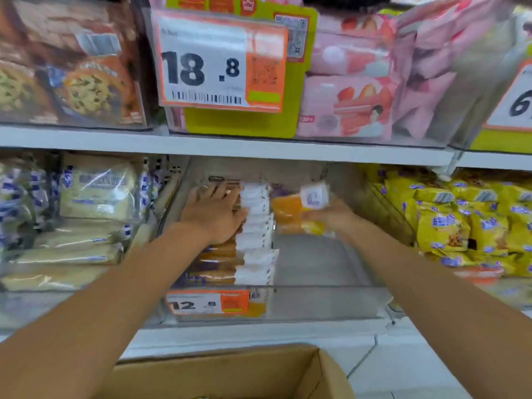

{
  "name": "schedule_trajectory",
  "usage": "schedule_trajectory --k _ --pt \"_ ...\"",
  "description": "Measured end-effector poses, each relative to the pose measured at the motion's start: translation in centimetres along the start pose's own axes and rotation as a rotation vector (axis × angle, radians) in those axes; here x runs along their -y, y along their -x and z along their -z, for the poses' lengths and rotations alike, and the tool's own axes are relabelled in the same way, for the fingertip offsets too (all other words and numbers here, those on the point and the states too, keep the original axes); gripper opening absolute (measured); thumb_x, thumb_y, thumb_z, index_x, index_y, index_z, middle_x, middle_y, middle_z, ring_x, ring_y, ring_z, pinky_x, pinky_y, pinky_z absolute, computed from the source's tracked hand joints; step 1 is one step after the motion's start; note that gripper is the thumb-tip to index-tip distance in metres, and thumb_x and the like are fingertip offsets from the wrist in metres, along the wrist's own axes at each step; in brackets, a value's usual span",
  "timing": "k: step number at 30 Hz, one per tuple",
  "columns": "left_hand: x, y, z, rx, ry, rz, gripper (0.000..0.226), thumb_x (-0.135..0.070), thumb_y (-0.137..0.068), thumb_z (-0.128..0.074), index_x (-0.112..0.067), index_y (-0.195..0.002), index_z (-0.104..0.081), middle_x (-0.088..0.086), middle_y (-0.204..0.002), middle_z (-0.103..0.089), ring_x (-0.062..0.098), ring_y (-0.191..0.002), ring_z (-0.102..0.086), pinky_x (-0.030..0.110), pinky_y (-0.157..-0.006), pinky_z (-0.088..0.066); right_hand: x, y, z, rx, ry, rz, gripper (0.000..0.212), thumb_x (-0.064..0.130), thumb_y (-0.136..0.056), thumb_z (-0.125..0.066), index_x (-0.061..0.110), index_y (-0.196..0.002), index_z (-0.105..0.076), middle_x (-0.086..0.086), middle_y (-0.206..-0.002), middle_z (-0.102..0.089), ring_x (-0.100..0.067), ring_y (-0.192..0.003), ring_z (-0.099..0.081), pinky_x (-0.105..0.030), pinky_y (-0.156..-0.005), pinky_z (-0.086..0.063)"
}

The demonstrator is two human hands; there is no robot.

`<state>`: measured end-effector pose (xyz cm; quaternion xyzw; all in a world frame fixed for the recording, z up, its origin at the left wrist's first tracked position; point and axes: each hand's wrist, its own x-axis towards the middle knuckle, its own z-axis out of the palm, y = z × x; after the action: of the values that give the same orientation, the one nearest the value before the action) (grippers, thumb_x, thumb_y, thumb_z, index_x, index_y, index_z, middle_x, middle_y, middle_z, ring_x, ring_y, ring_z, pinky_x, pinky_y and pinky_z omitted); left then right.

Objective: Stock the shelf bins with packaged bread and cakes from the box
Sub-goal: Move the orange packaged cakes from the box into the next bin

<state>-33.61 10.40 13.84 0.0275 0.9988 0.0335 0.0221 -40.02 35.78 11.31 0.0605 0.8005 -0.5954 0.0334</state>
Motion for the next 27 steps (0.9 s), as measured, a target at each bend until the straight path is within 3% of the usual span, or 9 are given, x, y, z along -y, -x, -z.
schedule_trajectory --k 4,5,9,12,16,20,23,25,27 --pt "-0.4 0.6 -0.1 -0.044 -0.026 -0.002 0.063 -0.057 -0.101 -0.011 -0.030 -0.157 -0.004 0.000 -0.166 0.002 0.021 -0.153 0.004 0.047 -0.122 0.001 -2.3 -2.9 -1.1 0.010 0.113 -0.014 0.124 0.014 -0.030 -0.100 0.009 -0.139 -0.042 -0.005 -0.126 -0.059 -0.024 -0.114 -0.059 -0.035 -0.090 -0.053" --pt "-0.4 0.7 -0.2 -0.047 -0.039 -0.003 0.063 -0.057 -0.101 -0.010 -0.029 -0.157 -0.004 0.001 -0.166 0.001 0.021 -0.153 0.003 0.047 -0.122 0.001 -2.3 -3.3 -1.0 -0.005 0.108 -0.012 0.124 0.015 -0.027 -0.100 0.010 -0.137 -0.044 -0.006 -0.125 -0.061 -0.025 -0.113 -0.060 -0.037 -0.091 -0.053" --pt "-0.6 0.7 -0.3 -0.050 -0.053 -0.001 0.064 -0.058 -0.100 -0.009 -0.028 -0.157 -0.005 0.001 -0.166 0.000 0.022 -0.153 0.002 0.048 -0.122 0.001 -1.5 -3.5 -0.6 -0.065 0.084 0.061 0.081 -0.002 -0.058 -0.090 0.010 -0.126 -0.047 -0.003 -0.113 -0.061 -0.021 -0.103 -0.059 -0.030 -0.085 -0.049" --pt "-0.7 0.6 -0.3 -0.044 -0.045 0.004 0.065 -0.058 -0.100 -0.008 -0.029 -0.158 -0.003 0.001 -0.166 0.002 0.022 -0.153 0.004 0.048 -0.122 0.002 -1.7 -3.1 -0.7 0.027 0.163 0.036 0.095 0.015 -0.052 -0.096 0.015 -0.130 -0.041 -0.002 -0.116 -0.061 -0.021 -0.108 -0.060 -0.040 -0.096 -0.051" --pt "-0.6 0.8 -0.4 -0.037 -0.050 0.003 0.065 -0.058 -0.100 -0.008 -0.029 -0.158 -0.003 0.002 -0.166 0.003 0.022 -0.153 0.005 0.049 -0.122 0.002 -2.5 -3.7 -0.9 0.046 0.098 0.058 0.114 0.043 -0.023 -0.098 0.019 -0.125 -0.053 -0.001 -0.113 -0.069 -0.020 -0.103 -0.067 -0.042 -0.092 -0.055" --pt "-0.5 0.7 -0.3 -0.039 -0.052 -0.003 0.065 -0.058 -0.100 -0.008 -0.028 -0.158 -0.002 0.003 -0.166 0.003 0.023 -0.153 0.005 0.050 -0.122 0.001 -1.6 -2.9 -0.7 0.094 0.166 0.003 0.099 0.011 -0.050 -0.095 0.018 -0.132 -0.041 -0.005 -0.117 -0.063 -0.022 -0.108 -0.062 -0.039 -0.093 -0.053" --pt "-0.4 0.7 -0.4 -0.037 -0.045 -0.002 0.065 -0.058 -0.100 -0.008 -0.029 -0.158 -0.002 0.002 -0.166 0.003 0.023 -0.153 0.005 0.050 -0.122 0.002 -1.8 -2.8 -1.0 0.062 0.307 -0.004 0.092 0.010 -0.055 -0.094 0.015 -0.130 -0.040 -0.004 -0.111 -0.061 -0.020 -0.101 -0.060 -0.034 -0.084 -0.053" --pt "-0.4 0.7 -0.5 -0.034 -0.050 -0.002 0.066 -0.059 -0.100 -0.008 -0.028 -0.158 -0.002 0.003 -0.166 0.003 0.023 -0.153 0.005 0.050 -0.122 0.001 -1.8 -2.8 -0.8 0.100 0.242 -0.013 0.081 0.006 -0.059 -0.091 0.011 -0.127 -0.047 -0.005 -0.104 -0.065 -0.021 -0.096 -0.063 -0.036 -0.077 -0.057" --pt "-0.4 0.7 -0.4 -0.030 -0.055 0.001 0.066 -0.059 -0.100 -0.008 -0.028 -0.158 -0.001 0.003 -0.166 0.004 0.023 -0.153 0.005 0.051 -0.122 0.001 -1.5 -2.3 -0.5 0.087 0.153 -0.013 0.084 0.003 -0.062 -0.089 0.013 -0.131 -0.042 -0.005 -0.109 -0.064 -0.025 -0.107 -0.063 -0.042 -0.087 -0.057"
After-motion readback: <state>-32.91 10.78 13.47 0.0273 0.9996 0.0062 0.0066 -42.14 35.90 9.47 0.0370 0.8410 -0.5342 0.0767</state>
